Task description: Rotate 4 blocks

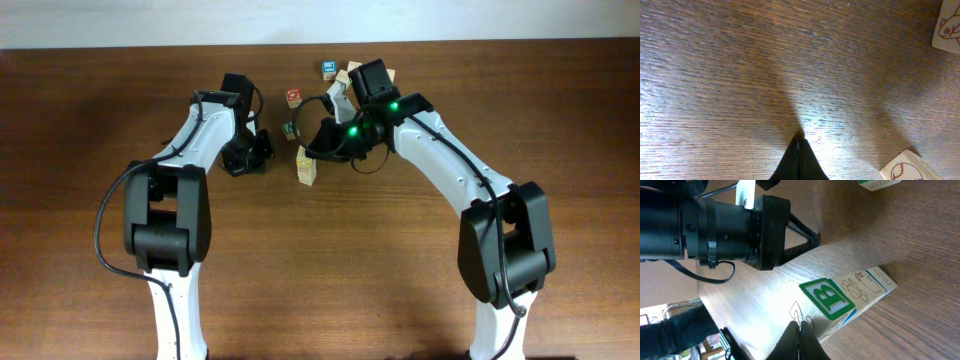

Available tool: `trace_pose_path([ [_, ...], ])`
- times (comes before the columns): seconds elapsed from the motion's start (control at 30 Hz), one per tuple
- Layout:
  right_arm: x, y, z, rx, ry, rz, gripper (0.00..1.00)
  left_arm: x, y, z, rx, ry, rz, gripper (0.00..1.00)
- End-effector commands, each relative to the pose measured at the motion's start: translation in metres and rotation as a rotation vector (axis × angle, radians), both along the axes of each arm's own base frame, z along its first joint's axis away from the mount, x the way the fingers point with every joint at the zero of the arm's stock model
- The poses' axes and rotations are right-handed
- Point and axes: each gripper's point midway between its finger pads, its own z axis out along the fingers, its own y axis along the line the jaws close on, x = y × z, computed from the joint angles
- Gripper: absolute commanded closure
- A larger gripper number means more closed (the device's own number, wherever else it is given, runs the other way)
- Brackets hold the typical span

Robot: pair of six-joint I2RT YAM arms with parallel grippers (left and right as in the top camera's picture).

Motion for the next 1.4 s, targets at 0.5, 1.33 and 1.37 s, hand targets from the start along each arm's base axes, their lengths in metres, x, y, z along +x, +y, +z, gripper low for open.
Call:
trace_pose_path([
  [0.5,0.002,-0.004,-0.017,-0.055,0.017,-0.018,0.77,0.001,0.007,-0.002,0.035,-0.002,0.019,1.0],
  [1.33,0.016,-0.004,0.087,-0.017,-0.158,0.026,0.63,0.014,0.012,0.017,0.043,-0.038,0.02,1.0],
  [1.37,0.018,-0.009,0.102,-0.03,-0.184,0.024,0.62,0.02,0.016,0.029,0.055,-0.056,0.021,1.0],
])
